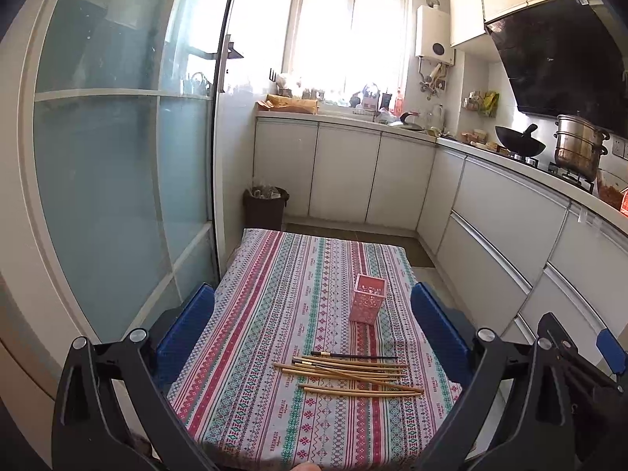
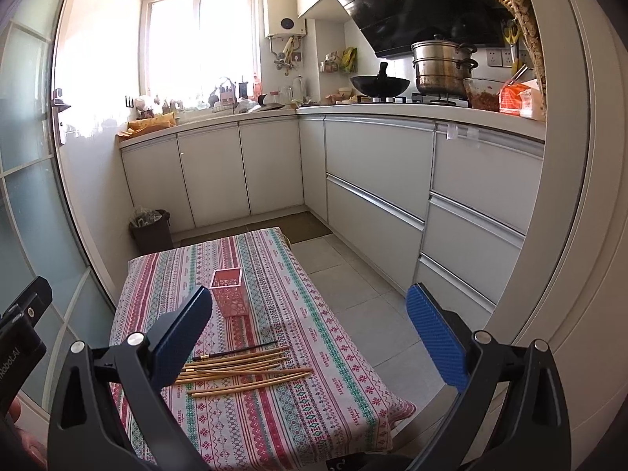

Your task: Organize utensils

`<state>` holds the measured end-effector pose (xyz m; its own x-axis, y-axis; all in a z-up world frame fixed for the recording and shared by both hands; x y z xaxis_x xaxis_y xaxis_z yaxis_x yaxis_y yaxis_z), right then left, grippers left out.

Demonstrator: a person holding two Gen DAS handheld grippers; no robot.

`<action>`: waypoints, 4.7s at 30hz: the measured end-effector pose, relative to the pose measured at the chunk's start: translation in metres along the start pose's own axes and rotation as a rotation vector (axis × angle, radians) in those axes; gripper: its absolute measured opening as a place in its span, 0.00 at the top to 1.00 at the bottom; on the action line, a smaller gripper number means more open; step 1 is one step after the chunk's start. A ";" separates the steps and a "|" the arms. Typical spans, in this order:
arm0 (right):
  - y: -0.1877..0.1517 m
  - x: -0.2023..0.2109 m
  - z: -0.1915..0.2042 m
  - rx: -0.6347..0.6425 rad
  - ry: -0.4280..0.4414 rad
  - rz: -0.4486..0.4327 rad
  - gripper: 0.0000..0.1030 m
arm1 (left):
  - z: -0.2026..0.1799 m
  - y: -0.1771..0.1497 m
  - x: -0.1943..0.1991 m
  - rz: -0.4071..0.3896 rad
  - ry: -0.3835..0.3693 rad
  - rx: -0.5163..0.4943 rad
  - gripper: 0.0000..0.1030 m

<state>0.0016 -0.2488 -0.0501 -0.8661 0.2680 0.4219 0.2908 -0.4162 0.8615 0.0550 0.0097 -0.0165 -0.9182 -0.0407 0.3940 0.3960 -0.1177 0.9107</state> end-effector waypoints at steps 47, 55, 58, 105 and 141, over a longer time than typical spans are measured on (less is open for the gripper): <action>0.011 0.017 0.010 0.001 0.026 -0.029 0.06 | 0.005 0.001 0.005 -0.010 -0.004 0.006 0.07; 0.011 0.016 0.011 0.001 0.025 -0.031 0.06 | 0.006 0.001 0.004 -0.010 -0.004 0.008 0.07; 0.011 0.017 0.011 0.002 0.025 -0.033 0.06 | 0.007 0.001 0.004 -0.011 -0.004 0.009 0.07; -0.188 -0.288 -0.094 -0.748 0.081 0.852 0.06 | -0.232 -0.206 -0.374 0.787 -0.994 -1.106 0.57; -0.243 -0.321 -0.077 -0.821 -0.301 1.150 0.80 | -0.087 -0.099 -0.313 0.424 -0.796 -0.188 0.97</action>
<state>0.1778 -0.3008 -0.4170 -0.1706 -0.4267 0.8881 0.3537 -0.8678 -0.3490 0.3020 -0.0523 -0.2410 -0.3919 0.5690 0.7230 0.6257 -0.4112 0.6629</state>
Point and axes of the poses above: each gripper's, at about its wrist camera, not at the fingertips, and x roughly against the way its jaws point, z to its left, y to its top, the point moved 8 cm from there along -x, roughly the way its jaws point, and after that the axes turned 14 degrees about -x, right-handed, at the moved point
